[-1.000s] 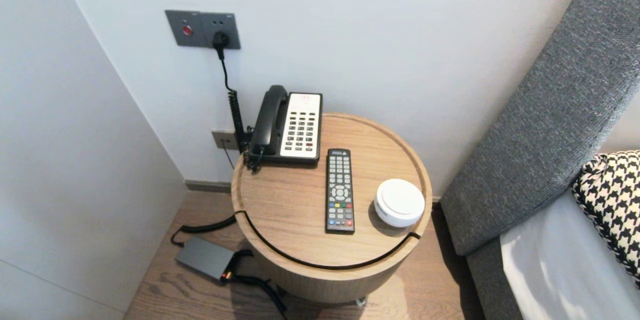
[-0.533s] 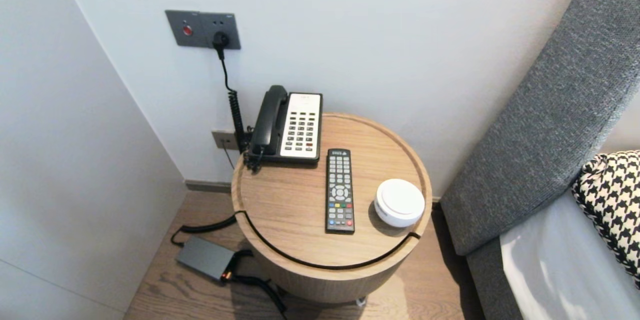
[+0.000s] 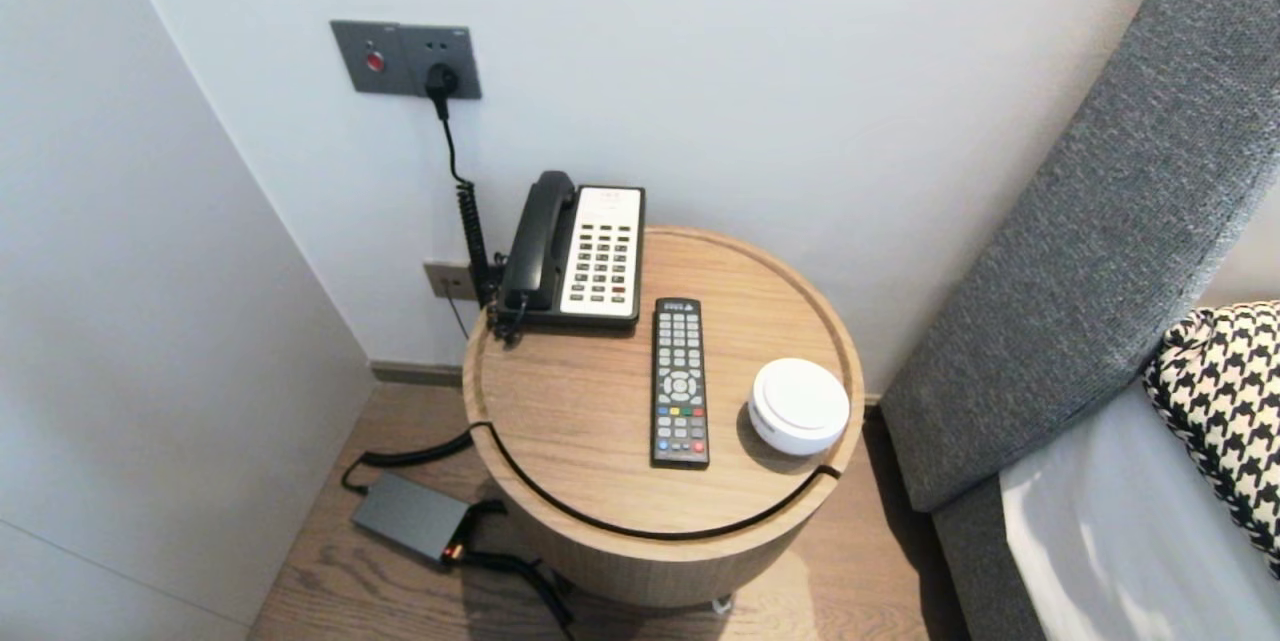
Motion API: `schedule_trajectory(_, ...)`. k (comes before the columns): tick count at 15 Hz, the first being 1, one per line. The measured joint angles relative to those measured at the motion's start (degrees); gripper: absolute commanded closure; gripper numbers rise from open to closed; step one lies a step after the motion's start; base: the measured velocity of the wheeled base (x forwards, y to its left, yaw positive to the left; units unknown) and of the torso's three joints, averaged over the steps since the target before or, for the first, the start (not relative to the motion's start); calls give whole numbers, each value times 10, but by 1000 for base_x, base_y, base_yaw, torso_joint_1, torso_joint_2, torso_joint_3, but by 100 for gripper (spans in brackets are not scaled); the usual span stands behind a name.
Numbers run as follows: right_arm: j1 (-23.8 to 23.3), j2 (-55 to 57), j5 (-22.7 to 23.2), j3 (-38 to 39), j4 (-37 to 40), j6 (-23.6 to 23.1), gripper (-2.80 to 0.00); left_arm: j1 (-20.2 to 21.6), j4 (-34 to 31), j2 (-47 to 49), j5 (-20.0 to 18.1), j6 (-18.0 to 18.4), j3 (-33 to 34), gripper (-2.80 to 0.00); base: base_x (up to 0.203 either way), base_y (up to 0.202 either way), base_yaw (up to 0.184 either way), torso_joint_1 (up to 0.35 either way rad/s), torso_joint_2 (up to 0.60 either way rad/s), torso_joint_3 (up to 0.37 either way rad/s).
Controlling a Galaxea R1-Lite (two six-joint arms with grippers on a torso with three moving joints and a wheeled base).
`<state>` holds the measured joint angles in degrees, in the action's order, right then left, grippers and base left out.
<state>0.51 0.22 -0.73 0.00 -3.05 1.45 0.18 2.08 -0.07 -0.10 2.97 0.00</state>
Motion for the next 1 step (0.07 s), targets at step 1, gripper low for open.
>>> schedule_trajectory(1,0,0,0,0,0,0,0,0,0,0,0,0,0,0,0,0,0,0,0,0)
